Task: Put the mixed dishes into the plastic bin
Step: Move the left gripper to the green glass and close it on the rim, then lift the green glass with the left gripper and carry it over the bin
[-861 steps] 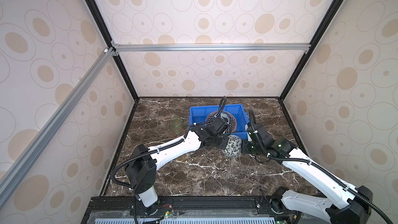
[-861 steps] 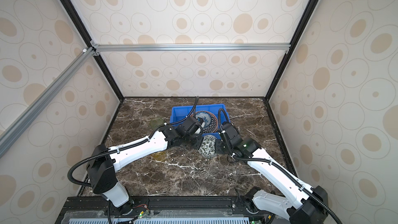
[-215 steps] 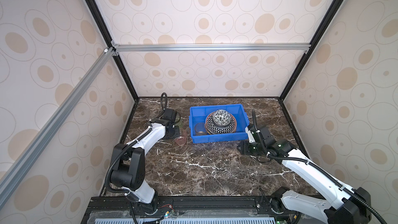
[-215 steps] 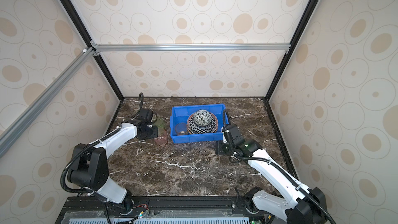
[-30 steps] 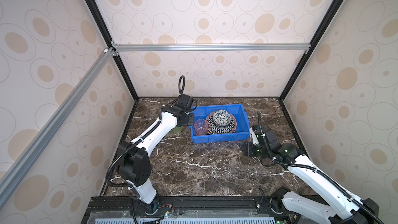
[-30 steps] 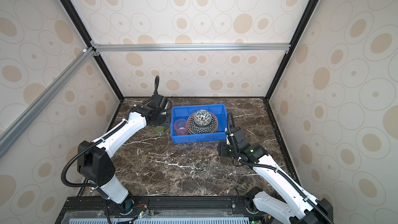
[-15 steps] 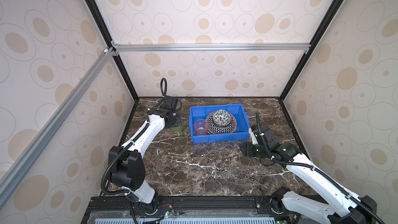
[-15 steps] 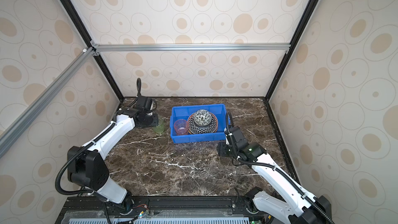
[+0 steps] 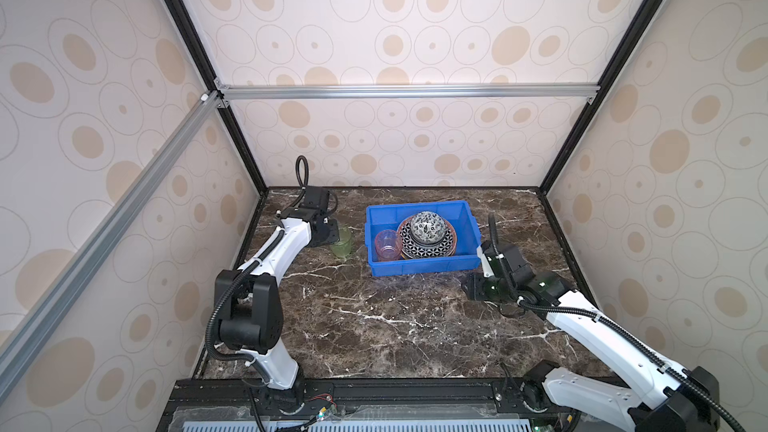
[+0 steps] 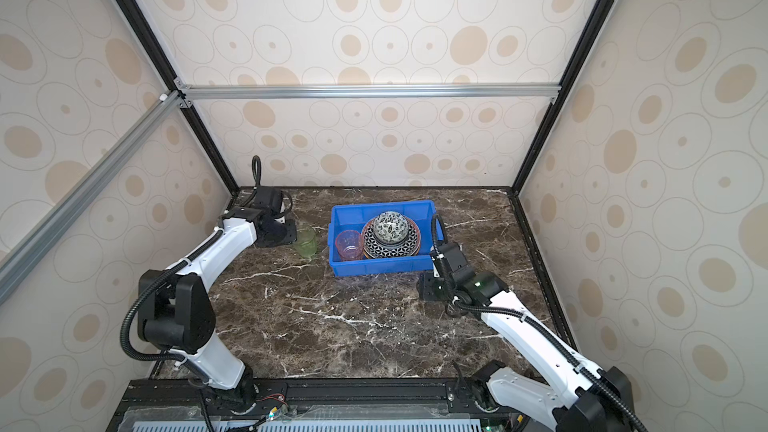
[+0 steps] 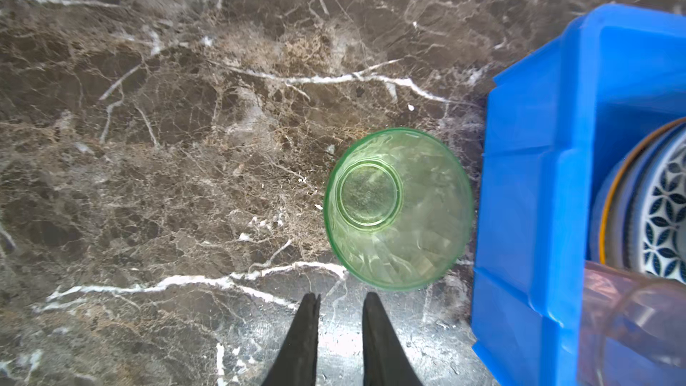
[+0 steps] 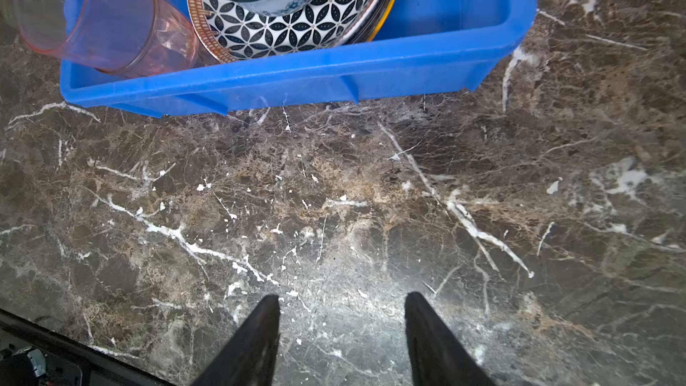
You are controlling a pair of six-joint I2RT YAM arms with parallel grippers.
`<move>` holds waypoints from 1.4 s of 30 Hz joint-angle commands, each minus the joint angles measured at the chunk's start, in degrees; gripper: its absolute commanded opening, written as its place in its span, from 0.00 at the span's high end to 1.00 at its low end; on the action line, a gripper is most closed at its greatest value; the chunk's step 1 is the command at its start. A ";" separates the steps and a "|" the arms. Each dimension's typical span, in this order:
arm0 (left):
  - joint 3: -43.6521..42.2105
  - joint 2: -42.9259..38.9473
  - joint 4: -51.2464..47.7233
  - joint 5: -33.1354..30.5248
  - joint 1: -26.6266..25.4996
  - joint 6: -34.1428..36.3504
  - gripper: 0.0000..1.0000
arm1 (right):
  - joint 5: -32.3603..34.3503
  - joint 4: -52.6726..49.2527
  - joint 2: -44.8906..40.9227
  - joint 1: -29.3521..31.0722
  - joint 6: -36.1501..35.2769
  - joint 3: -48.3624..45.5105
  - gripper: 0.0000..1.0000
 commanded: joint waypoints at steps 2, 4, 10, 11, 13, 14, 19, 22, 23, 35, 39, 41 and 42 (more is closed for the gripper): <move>1.79 1.71 1.36 0.67 0.91 1.38 0.78 | 0.21 -0.06 0.67 -0.22 0.23 1.81 0.43; 2.59 2.82 1.50 0.67 1.04 1.46 0.77 | 0.29 -0.06 0.97 -0.22 0.12 2.06 0.43; 5.11 6.27 0.46 -0.14 1.37 2.41 0.77 | 0.56 0.03 1.56 -0.22 0.09 2.16 0.43; 5.46 6.91 0.20 -0.44 1.44 2.52 0.76 | 0.65 0.03 1.64 -0.22 0.07 2.16 0.43; 5.98 7.63 0.09 -0.64 1.54 2.75 0.76 | 0.78 0.01 1.80 -0.22 -0.02 2.15 0.43; 6.15 8.11 0.09 -0.65 1.53 2.77 0.76 | 0.82 0.03 1.87 -0.22 0.00 2.16 0.43; 6.63 9.74 0.24 -0.84 1.59 2.70 0.77 | 0.91 0.03 2.15 -0.22 -0.03 2.25 0.43; 6.69 10.44 0.60 -0.60 1.56 2.46 0.80 | 1.00 0.03 2.21 -0.22 -0.13 2.27 0.43; 6.77 10.67 0.70 -0.56 1.49 2.49 0.81 | 1.02 0.03 2.24 -0.22 -0.14 2.25 0.43; 7.03 10.92 0.04 -0.73 1.55 2.17 0.97 | 0.91 -0.06 2.34 -0.22 -0.28 2.07 0.43; 6.84 9.52 -0.78 -1.15 1.63 2.58 1.00 | 0.65 0.02 2.24 -0.22 -0.29 2.03 0.43; 6.78 8.65 -1.35 -1.50 1.52 2.69 1.00 | 0.32 -0.06 2.18 -0.22 -0.30 1.96 0.43; 6.77 8.16 -1.61 -1.68 1.55 2.64 1.00 | 0.21 -0.06 2.15 -0.22 -0.34 1.94 0.43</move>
